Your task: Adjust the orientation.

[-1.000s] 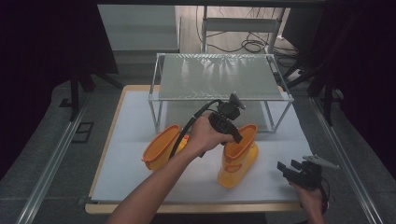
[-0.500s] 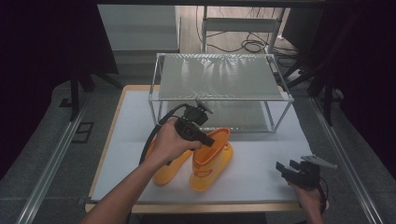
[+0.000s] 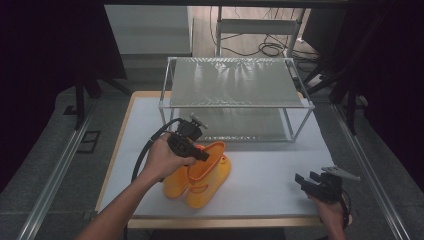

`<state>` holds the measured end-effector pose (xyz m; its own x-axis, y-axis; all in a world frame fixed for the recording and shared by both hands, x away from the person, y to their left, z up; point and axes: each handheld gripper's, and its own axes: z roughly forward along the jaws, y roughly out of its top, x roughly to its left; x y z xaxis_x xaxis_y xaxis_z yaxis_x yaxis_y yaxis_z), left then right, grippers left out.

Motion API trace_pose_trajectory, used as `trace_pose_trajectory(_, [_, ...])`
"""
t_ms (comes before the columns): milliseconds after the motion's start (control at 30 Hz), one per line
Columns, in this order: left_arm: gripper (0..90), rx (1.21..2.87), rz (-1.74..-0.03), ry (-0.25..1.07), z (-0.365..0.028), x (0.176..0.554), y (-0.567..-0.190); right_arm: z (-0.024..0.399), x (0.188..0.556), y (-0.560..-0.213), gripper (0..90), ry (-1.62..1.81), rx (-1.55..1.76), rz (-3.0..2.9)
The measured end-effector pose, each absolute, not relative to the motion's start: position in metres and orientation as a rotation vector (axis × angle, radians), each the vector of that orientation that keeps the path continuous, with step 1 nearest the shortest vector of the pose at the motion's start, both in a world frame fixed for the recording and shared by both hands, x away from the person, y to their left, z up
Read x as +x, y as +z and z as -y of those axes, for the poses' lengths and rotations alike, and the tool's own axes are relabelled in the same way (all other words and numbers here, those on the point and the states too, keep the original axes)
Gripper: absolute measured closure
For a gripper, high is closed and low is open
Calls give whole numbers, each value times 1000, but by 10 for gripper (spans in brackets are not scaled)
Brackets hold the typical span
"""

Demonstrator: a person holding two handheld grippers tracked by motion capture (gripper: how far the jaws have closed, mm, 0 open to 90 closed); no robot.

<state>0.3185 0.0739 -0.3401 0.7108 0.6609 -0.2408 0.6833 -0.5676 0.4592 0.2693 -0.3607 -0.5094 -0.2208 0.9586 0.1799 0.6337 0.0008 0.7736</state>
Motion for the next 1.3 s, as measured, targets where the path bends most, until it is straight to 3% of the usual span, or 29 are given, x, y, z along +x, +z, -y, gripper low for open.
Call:
trace_pose_trajectory(300, [838, 2418, -986, -26, -84, 311, -348, 358, 269, -510, 346, 1092, 1634, -1893])
trace_pose_trajectory(733, [603, 2301, -983, -61, -98, 308, -328, 361, 269, -509, 345, 1090, 1639, -1887])
trace_pose_trajectory(1300, [513, 2217, -986, -43, -124, 301, -303, 360, 269, -510, 344, 1084, 1644, -1893])
